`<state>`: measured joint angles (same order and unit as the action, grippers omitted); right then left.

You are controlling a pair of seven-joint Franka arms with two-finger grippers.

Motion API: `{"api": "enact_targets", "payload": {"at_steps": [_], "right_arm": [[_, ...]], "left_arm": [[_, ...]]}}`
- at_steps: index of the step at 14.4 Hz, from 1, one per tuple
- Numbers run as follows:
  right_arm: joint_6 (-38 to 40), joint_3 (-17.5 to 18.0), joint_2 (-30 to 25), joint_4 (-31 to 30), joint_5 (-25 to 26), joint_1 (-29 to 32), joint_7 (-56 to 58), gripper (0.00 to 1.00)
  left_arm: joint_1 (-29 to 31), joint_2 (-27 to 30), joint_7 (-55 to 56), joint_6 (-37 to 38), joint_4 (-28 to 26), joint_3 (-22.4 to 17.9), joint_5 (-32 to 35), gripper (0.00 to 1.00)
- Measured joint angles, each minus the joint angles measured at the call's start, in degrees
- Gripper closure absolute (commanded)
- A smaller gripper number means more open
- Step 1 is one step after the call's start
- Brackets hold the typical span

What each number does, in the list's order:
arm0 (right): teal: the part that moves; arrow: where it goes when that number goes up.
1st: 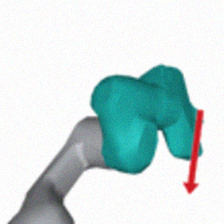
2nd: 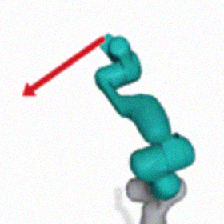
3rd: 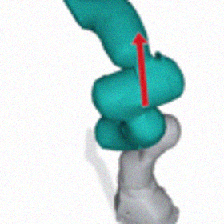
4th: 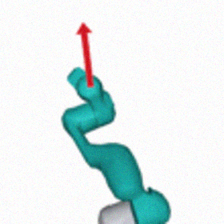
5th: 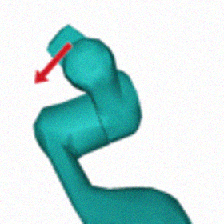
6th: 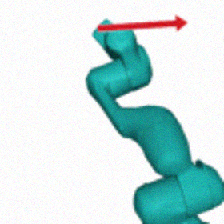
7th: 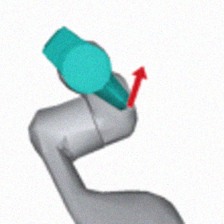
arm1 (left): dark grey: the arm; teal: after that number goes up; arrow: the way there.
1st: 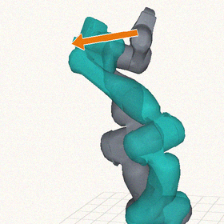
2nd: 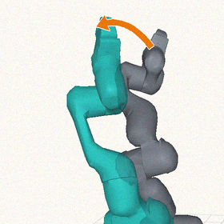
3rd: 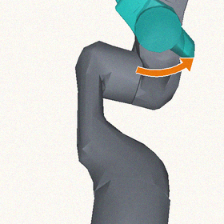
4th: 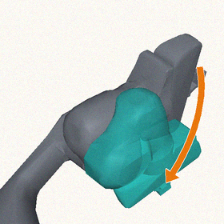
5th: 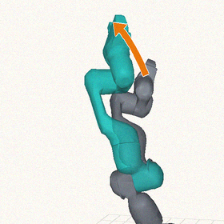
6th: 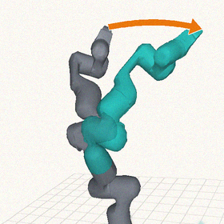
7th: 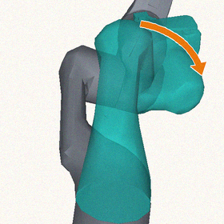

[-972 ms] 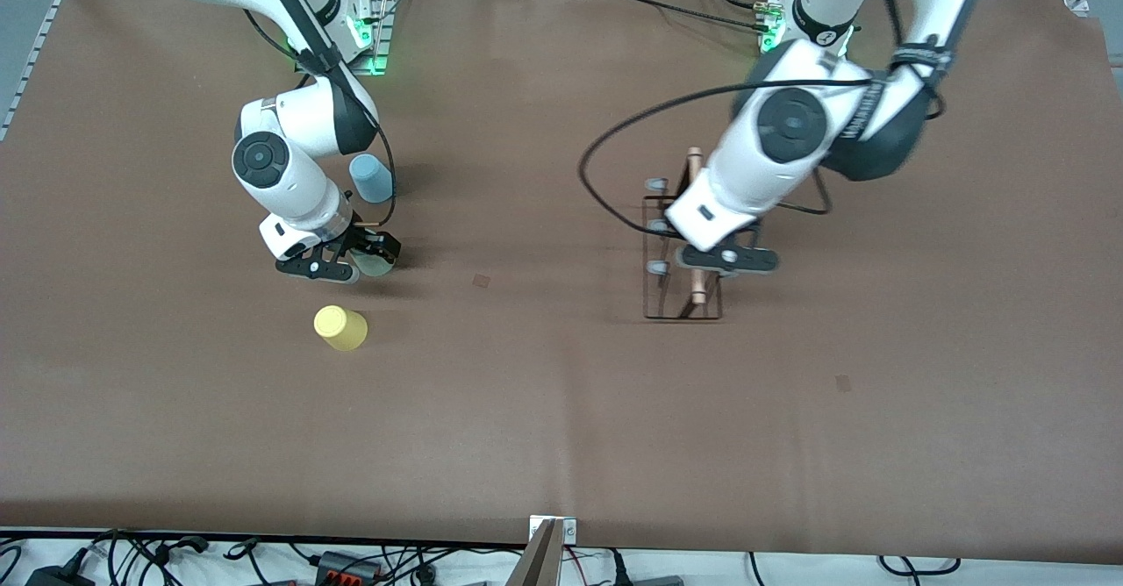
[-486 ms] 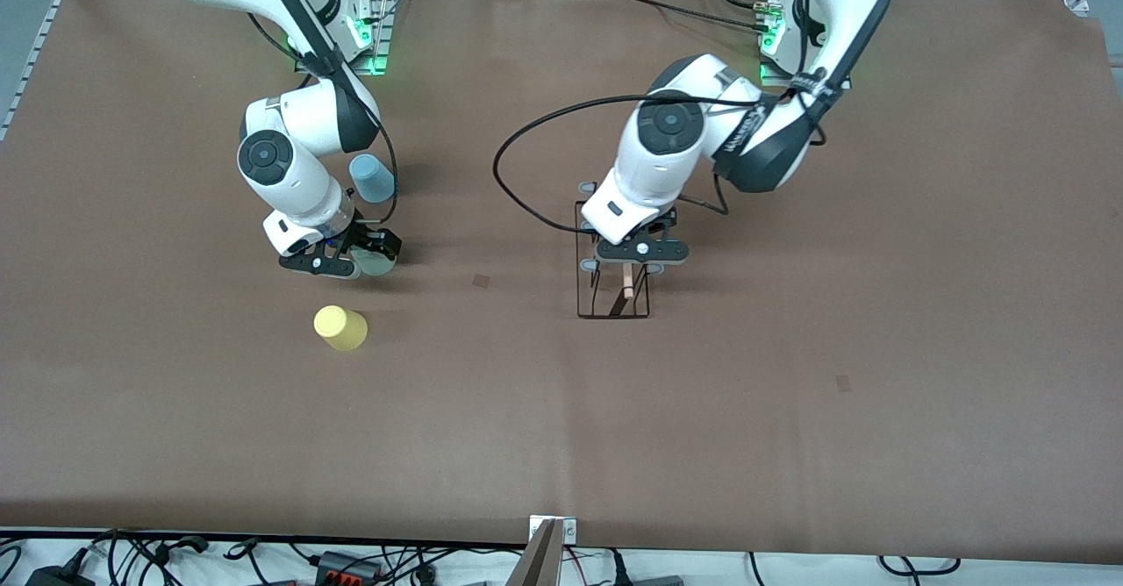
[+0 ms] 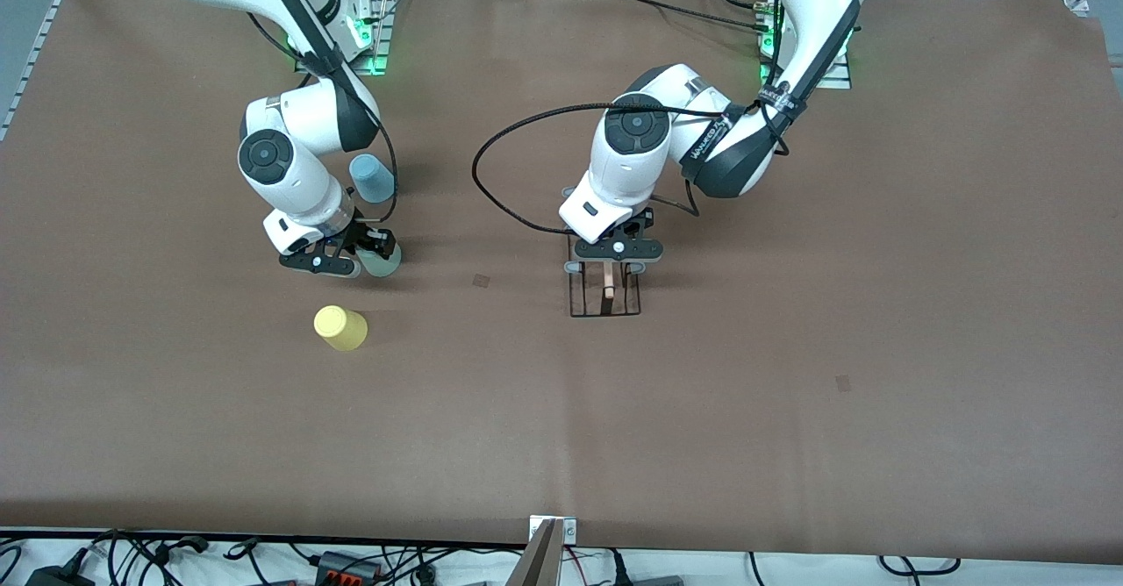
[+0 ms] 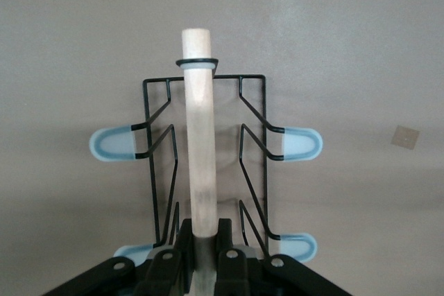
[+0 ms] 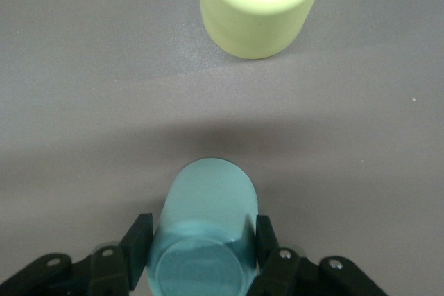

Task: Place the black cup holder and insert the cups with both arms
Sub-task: 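Open the left gripper off the holder while the right gripper lifts the cup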

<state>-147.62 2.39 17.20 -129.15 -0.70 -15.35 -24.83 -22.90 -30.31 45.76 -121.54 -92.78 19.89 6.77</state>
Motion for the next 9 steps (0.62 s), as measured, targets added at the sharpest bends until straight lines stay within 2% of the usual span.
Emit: {"api": "enact_targets", "payload": {"at_steps": [5,9], "right_arm": [[1.13,-0.67,-1.47,1.15,0.06,0.41,4.53,1.00],[10.52,-1.01,-4.51,6.31,0.07,1.75,7.07,1.00]], "left_arm": [[0.38,0.39,0.08,0.79,1.33,-0.48,0.02,0.00],[4.18,5.07,-4.13,9.75,4.10,-0.62,0.14,0.00]]}}
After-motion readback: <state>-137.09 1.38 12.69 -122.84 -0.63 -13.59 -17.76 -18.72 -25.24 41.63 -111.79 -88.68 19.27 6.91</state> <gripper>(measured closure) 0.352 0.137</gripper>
